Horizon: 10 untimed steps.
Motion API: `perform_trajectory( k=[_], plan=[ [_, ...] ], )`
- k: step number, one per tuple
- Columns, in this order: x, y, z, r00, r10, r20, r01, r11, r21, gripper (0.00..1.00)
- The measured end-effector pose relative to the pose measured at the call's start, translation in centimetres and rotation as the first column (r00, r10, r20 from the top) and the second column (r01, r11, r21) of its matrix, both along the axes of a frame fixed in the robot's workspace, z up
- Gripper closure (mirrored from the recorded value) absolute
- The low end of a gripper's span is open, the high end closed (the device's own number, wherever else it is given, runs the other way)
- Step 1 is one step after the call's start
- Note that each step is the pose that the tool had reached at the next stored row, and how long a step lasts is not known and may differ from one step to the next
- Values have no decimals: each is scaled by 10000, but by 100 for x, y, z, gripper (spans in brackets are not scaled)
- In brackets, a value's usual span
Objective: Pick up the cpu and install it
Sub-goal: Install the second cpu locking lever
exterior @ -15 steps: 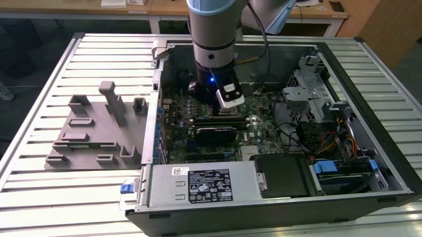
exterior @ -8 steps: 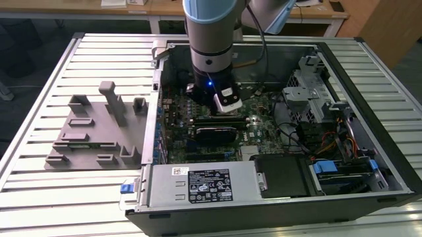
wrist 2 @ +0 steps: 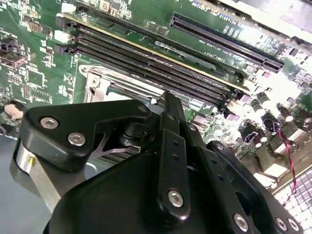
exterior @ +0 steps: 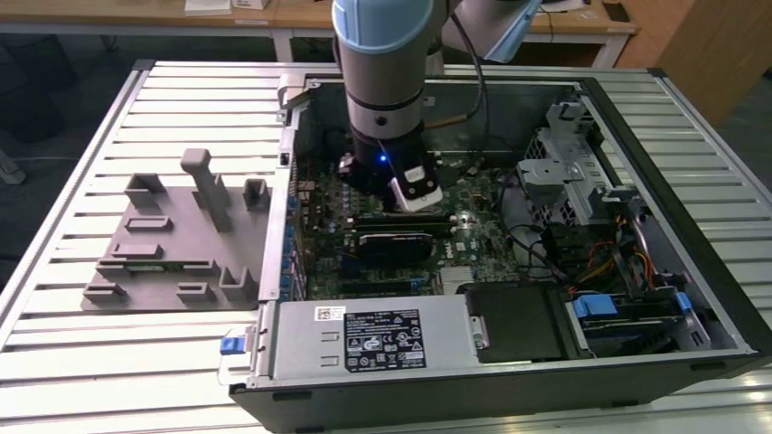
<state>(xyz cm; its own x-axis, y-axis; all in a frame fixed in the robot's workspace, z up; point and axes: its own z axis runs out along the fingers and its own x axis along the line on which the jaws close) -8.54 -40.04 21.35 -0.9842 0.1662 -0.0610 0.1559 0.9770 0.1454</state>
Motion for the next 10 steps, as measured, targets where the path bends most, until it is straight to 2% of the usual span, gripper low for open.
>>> perform_trajectory(
  k=[6, 10],
  plan=[
    [-4, -6, -11, 9984, 564, 10, -564, 9984, 6, 89],
    [-6, -18, -21, 9968, 796, 18, -796, 9968, 56, 89]
  ],
)
